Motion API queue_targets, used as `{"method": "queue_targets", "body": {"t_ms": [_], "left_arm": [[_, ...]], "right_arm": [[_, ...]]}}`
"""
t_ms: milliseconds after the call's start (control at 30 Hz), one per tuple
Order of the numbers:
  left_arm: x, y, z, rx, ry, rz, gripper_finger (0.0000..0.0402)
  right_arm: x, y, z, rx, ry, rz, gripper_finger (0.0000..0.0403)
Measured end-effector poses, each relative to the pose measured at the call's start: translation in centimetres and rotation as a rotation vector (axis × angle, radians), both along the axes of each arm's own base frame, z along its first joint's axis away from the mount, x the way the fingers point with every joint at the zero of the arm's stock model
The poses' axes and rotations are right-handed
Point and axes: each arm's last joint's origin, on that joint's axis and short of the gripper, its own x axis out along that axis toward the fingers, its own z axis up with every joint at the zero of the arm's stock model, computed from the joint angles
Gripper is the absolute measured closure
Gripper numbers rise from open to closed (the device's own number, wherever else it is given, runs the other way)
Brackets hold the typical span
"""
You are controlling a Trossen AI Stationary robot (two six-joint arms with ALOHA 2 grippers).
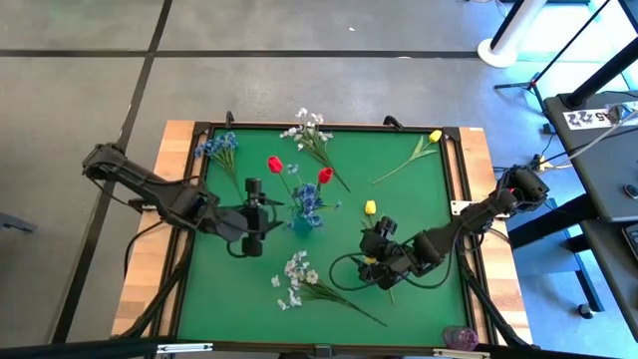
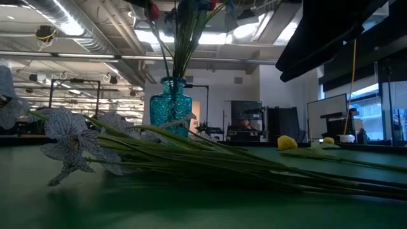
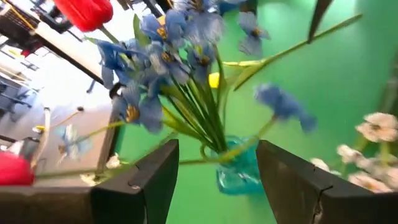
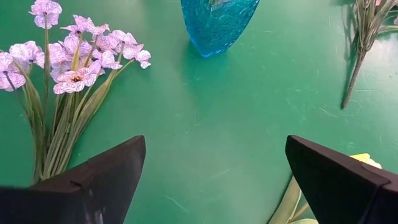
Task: Sort flowers into vase by color
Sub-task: Put the blue flowers into the blue vase
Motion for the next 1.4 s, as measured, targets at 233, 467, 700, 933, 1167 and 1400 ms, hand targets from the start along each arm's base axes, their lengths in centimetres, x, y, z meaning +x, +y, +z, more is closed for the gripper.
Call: {"method": "queue_targets", "body": {"t_ms": [233, 467, 700, 933, 1167, 1400], "left_arm": [[-3.3, 0.4, -0.2, -0.131, 0.083, 0.114, 0.019], [-5.3, 3.4, -2.6, -0.203, 0.08, 0.605, 0.019], [-6.8, 9.5, -8.4, -0.251, 0.04, 1.105, 0.019], [-6.2, 16.4, -12.6, -0.411, -0.027, 1.231, 0.019], [-9.2, 21.0, -14.9, -0.465, -0.147, 1.489, 0.019], [-11.1, 21.3, -17.8, -0.519, -0.312, 1.613, 0.019]], "right_arm": [[0.0, 0.0, 0.0, 0.011, 0.007, 0.007, 0.0015], [0.0, 0.0, 0.0, 0.01, 0.006, 0.007, 0.0015], [0.0, 0.0, 0.0, 0.001, 0.011, 0.012, 0.0015], [0.0, -0.1, 0.0, -0.047, 0.013, 0.029, 0.0015], [-0.2, 0.3, 0.0, -0.04, 0.014, 0.044, 0.0015], [0.0, 0.9, 0.3, -0.007, -0.028, 0.069, 0.0015]]}}
